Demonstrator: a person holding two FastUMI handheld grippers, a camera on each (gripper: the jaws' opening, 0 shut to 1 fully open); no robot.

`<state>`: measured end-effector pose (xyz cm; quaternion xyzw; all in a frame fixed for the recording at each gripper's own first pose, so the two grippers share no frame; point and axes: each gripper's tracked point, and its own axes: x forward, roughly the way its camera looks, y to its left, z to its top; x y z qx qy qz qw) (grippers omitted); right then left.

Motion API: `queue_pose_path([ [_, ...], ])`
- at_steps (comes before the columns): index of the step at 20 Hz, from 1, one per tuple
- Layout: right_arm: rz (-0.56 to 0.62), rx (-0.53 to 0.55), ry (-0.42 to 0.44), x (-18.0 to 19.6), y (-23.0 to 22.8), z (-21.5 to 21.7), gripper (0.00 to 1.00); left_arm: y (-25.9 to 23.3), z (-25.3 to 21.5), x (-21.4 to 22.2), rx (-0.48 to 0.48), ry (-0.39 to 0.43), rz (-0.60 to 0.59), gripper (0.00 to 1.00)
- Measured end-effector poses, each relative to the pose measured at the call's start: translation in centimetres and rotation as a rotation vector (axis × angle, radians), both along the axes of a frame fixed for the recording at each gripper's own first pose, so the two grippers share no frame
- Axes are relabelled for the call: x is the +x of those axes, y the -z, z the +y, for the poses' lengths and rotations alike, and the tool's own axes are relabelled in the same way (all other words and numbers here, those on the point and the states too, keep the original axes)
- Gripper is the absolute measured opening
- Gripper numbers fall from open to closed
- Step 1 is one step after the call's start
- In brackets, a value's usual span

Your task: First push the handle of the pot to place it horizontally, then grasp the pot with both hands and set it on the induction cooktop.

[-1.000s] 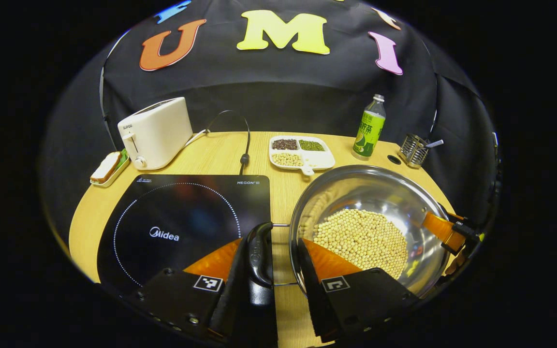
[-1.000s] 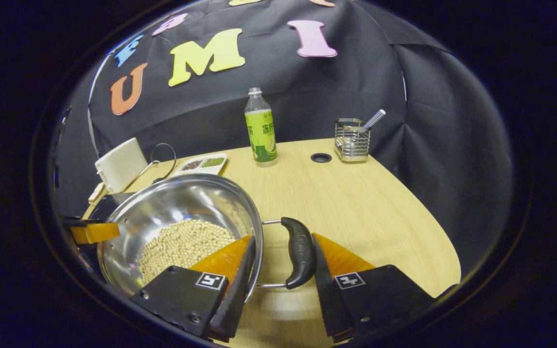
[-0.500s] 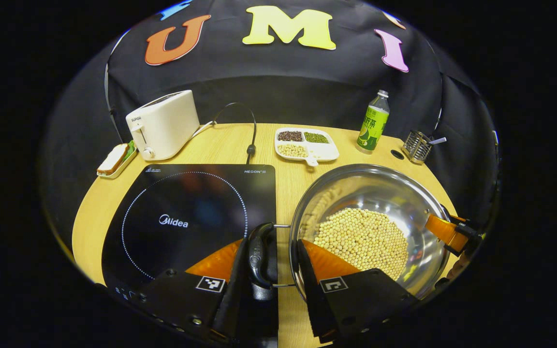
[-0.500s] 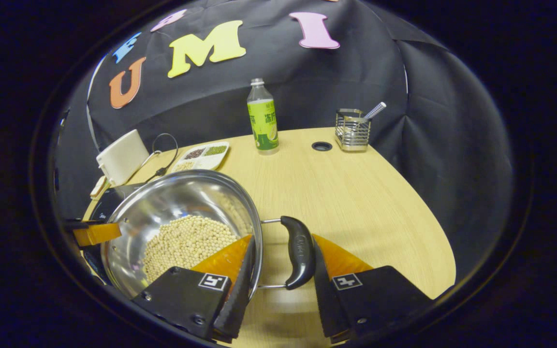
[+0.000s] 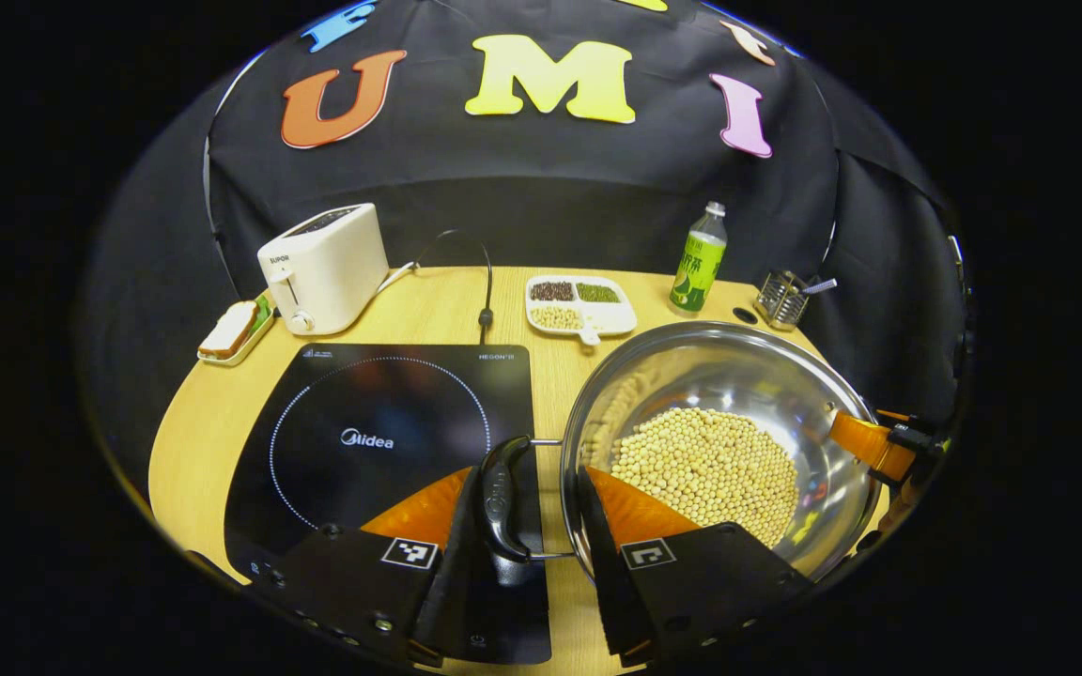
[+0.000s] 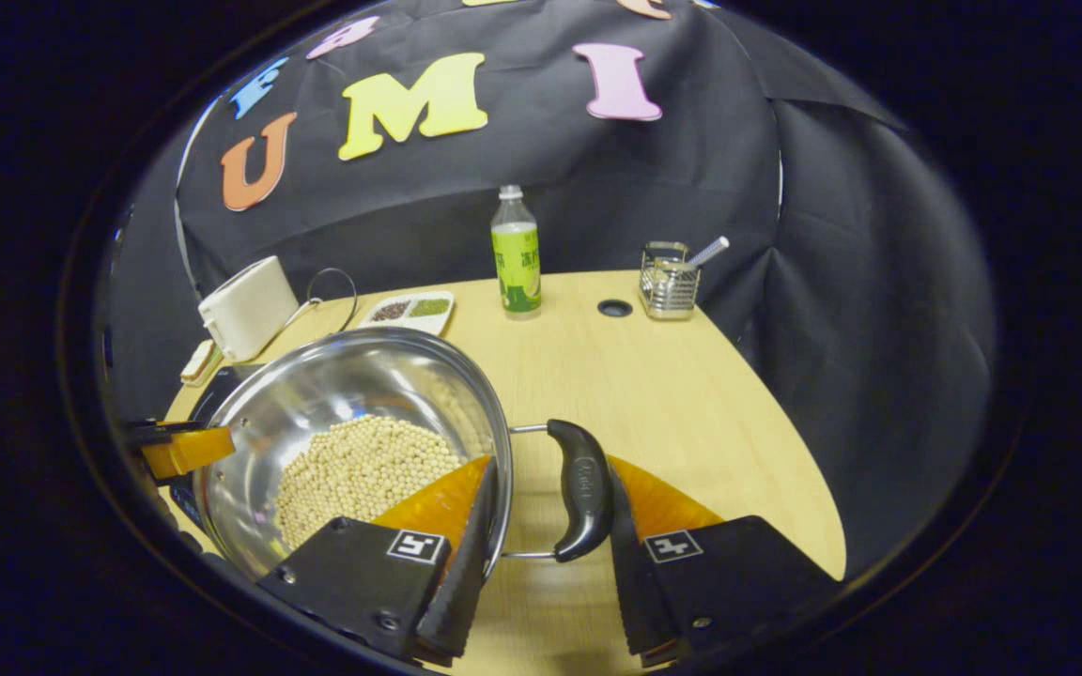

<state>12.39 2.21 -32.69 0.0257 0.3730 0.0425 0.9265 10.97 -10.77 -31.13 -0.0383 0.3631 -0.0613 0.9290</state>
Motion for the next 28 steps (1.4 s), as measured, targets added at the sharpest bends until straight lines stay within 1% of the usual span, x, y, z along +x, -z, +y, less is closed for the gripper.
queue_pose_path([
  [1, -0.008, 0.002, 0.0, 0.0, -0.9, 0.2, 0.63, -0.7, 0.4, 0.0, -0.004, 0.0, -0.011, 0.56],
  [2, -0.016, 0.005, -0.001, 0.1, -1.7, 0.5, 0.61, -1.4, 0.7, 0.1, -0.001, 0.002, -0.027, 0.56],
  [5, -0.041, 0.031, 0.002, 0.7, -4.3, 1.6, 0.63, -4.5, 1.8, 0.6, 0.009, -0.001, -0.082, 0.56],
  [6, -0.05, 0.044, 0.006, 0.9, -5.2, 2.1, 0.61, -5.6, 2.0, 0.7, 0.007, -0.003, -0.095, 0.56],
  [7, -0.059, 0.055, 0.005, 1.0, -6.1, 2.7, 0.63, -6.7, 2.5, 0.8, 0.006, -0.004, -0.113, 0.55],
  [8, -0.073, 0.062, 0.003, 1.1, -7.0, 3.2, 0.61, -7.8, 3.0, 0.9, 0.005, -0.006, -0.133, 0.56],
  [11, -0.103, 0.084, 0.002, 1.4, -9.6, 5.1, 0.61, -11.1, 5.0, 1.1, 0.02, -0.017, -0.195, 0.56],
  [12, -0.116, 0.092, 0.001, 1.5, -10.5, 5.8, 0.63, -12.0, 5.7, 1.3, 0.02, -0.023, -0.206, 0.55],
  [13, -0.131, 0.093, -0.005, 1.7, -11.4, 6.5, 0.6, -12.7, 6.4, 1.8, 0.016, -0.033, -0.215, 0.55],
  [15, -0.154, 0.084, -0.016, 2.0, -12.6, 8.2, 0.62, -13.4, 8.2, 2.4, 0.012, -0.051, -0.223, 0.55],
  [16, -0.162, 0.083, -0.021, 2.0, -13.1, 9.2, 0.6, -13.7, 9.1, 2.4, 0.006, -0.064, -0.224, 0.56],
  [18, -0.171, 0.085, -0.039, 2.2, -13.8, 11.3, 0.63, -14.3, 11.0, 2.5, -0.001, -0.088, -0.236, 0.55],
  [19, -0.167, 0.089, -0.049, 2.4, -14.0, 12.4, 0.6, -14.5, 12.1, 2.5, -0.005, -0.1, -0.239, 0.55],
  [20, -0.164, 0.097, -0.055, 2.4, -14.1, 13.3, 0.6, -14.5, 12.9, 2.7, -0.006, -0.11, -0.244, 0.55],
  [21, -0.162, 0.099, -0.065, 2.5, -14.2, 14.2, 0.63, -14.5, 13.8, 2.9, -0.005, -0.12, -0.246, 0.55],
  [23, -0.156, 0.101, -0.081, 3.0, -14.0, 16.2, 0.6, -14.2, 15.7, 3.0, -0.016, -0.158, -0.239, 0.55],
  [25, -0.144, 0.107, -0.103, 3.4, -13.7, 18.3, 0.6, -13.7, 17.3, 3.2, -0.029, -0.194, -0.228, 0.56],
  [26, -0.135, 0.114, -0.115, 3.5, -13.3, 19.4, 0.63, -13.4, 18.3, 3.3, -0.031, -0.211, -0.221, 0.56],
  [28, -0.116, 0.121, -0.142, 3.8, -12.3, 21.3, 0.63, -12.6, 20.1, 3.3, -0.032, -0.241, -0.21, 0.55],
])
